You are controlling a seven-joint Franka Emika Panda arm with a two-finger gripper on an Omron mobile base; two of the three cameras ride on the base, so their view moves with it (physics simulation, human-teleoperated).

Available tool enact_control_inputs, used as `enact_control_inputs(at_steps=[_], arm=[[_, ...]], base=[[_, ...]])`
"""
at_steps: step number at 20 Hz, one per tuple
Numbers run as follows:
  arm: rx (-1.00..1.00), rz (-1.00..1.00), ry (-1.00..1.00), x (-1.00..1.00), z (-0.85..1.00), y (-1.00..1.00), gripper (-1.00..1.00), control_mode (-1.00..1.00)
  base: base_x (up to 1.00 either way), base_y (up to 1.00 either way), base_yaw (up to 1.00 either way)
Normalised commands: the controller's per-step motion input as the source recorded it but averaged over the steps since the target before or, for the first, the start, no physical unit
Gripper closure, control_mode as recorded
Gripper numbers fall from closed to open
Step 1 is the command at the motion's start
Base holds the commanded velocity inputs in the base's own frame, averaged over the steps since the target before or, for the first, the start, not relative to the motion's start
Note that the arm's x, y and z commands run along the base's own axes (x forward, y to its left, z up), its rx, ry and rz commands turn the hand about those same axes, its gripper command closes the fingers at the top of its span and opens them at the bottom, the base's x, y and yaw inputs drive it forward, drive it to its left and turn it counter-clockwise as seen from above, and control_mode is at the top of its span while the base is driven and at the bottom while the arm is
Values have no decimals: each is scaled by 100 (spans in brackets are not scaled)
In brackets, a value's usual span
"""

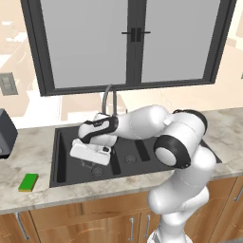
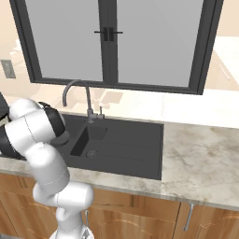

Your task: Pick the pan and sponge and place them into the sink. Then turn on the water.

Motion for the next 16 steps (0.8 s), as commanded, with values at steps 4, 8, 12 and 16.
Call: enact_control_inputs(at_steps=[4,8,12,16], arm=[[7,0,5,15,-21,2,100,-100],[2,0,-1,5,-26,4,100,-100],[0,0,-3,3,-28,5,100,-100],[0,0,-4,4,-26,5,100,-100]], base=[[0,0,0],[0,0,0],[0,0,0],[0,0,0]])
